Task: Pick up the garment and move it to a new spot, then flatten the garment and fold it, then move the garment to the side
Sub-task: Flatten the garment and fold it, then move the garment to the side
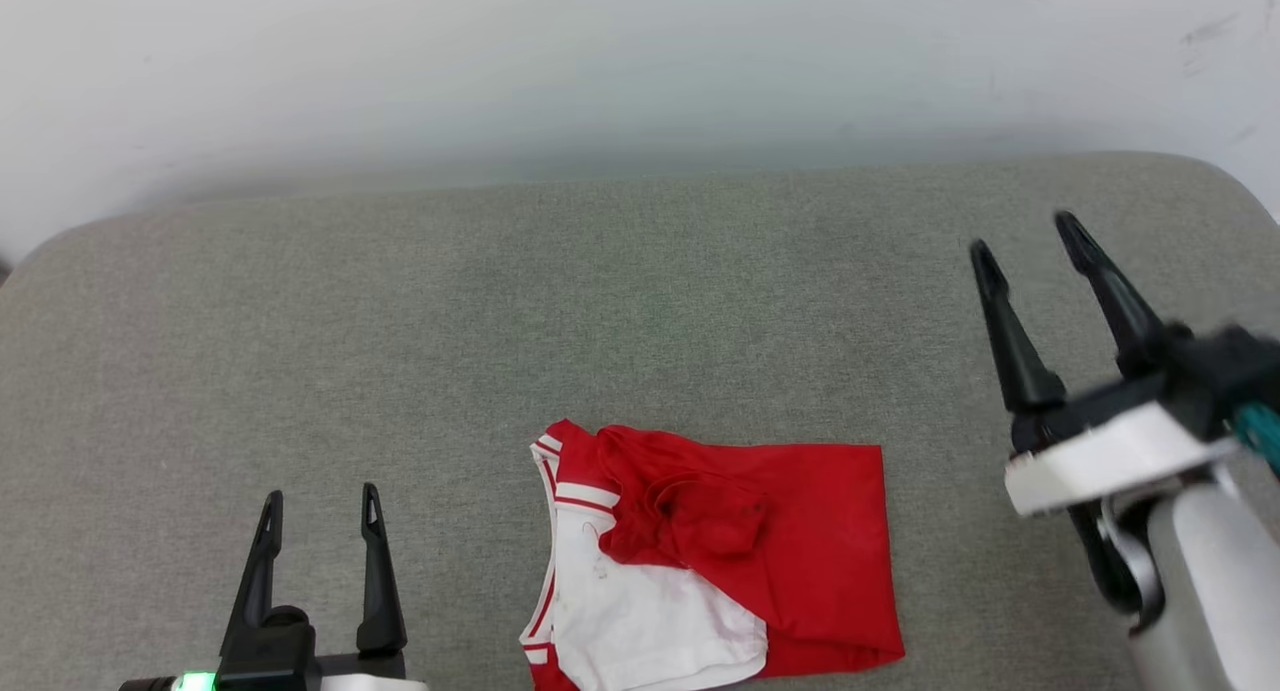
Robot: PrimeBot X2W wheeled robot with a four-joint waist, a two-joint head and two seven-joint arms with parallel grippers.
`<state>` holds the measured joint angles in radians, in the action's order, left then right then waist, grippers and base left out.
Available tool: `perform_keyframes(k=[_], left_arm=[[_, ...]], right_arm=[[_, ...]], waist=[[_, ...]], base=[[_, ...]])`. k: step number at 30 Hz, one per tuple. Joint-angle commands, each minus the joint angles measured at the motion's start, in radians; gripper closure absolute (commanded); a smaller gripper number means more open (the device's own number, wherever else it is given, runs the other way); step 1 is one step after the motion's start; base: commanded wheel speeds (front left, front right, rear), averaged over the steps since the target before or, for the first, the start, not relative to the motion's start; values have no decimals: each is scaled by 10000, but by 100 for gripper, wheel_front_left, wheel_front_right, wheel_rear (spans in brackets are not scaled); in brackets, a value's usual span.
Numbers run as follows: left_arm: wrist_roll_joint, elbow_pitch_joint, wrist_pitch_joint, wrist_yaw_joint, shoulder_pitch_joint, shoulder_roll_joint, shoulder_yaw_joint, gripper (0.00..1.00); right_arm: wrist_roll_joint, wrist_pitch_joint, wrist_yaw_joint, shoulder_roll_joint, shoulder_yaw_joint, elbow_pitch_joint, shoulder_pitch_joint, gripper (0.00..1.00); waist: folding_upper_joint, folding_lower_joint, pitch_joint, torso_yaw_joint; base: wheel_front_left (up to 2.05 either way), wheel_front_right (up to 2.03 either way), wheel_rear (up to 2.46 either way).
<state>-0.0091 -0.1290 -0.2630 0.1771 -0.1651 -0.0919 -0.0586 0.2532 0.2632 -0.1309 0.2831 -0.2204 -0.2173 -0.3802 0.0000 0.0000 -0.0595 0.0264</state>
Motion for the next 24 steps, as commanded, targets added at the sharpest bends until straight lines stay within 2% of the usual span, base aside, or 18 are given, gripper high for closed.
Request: perform_keyframes(k=[1, 5, 10, 17, 24], left_arm=[[2, -25, -22, 17, -98, -3, 6, 0], [-17, -29, -22, 1, -130, 24, 4, 0], [-56, -44, -22, -57, -212, 58, 22, 0], [-93, 57, -22, -169, -361, 92, 91, 0], [-83, 150, -22, -257, -353, 122, 150, 0]], right_arm=[[-118, 6, 4, -275, 291, 214, 546, 0], [-691, 9, 4, -1102, 1419, 1361, 2014, 0], [-911, 11, 4, -1667, 2021, 1922, 3371, 0], [-955, 13, 4, -2049, 2166, 1898, 4465, 0], [-1017, 13, 4, -2194, 2354, 2051, 4417, 0]], waist=[[0, 0, 18, 16], [0, 0, 97, 30], [0, 0, 169, 17], [0, 0, 249, -49], [0, 0, 242, -109]], base=[[0, 0, 0], [0, 0, 0], [0, 0, 0], [0, 0, 0], [0, 0, 0]])
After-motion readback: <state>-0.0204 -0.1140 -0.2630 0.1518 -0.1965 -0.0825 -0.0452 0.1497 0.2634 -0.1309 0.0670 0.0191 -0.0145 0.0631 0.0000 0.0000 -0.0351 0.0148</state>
